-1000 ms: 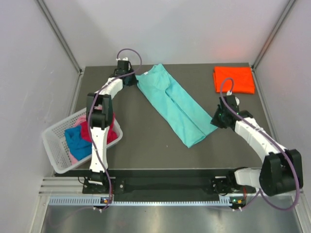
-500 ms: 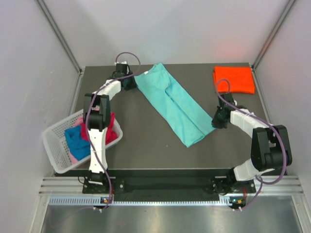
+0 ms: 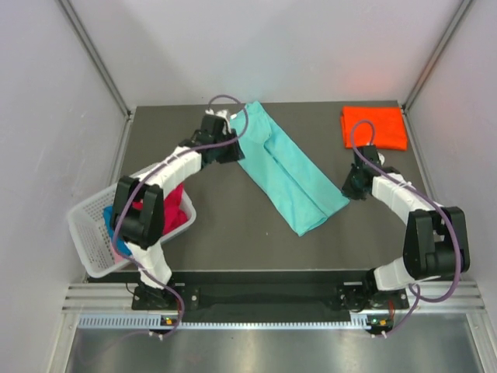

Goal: Fold and stack the t-shirts
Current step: Fold the tshirt

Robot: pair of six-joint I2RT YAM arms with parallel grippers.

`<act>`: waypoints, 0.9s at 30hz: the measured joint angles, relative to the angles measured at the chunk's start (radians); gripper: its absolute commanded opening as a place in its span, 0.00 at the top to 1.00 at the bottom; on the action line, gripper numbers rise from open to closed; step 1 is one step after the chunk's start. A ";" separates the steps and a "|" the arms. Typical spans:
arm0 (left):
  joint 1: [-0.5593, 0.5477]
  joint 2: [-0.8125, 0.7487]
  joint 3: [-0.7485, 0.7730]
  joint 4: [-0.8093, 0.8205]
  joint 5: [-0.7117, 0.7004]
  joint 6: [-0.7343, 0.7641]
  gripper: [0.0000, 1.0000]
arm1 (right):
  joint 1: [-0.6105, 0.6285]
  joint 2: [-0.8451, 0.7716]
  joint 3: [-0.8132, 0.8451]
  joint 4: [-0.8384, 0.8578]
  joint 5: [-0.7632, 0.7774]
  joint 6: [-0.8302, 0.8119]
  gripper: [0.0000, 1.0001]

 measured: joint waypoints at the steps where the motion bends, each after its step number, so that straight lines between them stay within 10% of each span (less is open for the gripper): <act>1: -0.034 -0.040 -0.057 0.013 0.004 -0.019 0.64 | -0.003 0.003 0.010 0.004 -0.002 0.000 0.91; 12: -0.467 -0.268 -0.523 0.227 -0.167 -0.356 0.55 | -0.036 0.098 -0.026 0.064 -0.008 -0.003 0.92; 27: -0.646 -0.186 -0.546 0.341 -0.330 -0.590 0.56 | -0.045 -0.056 -0.024 0.013 -0.024 -0.012 0.88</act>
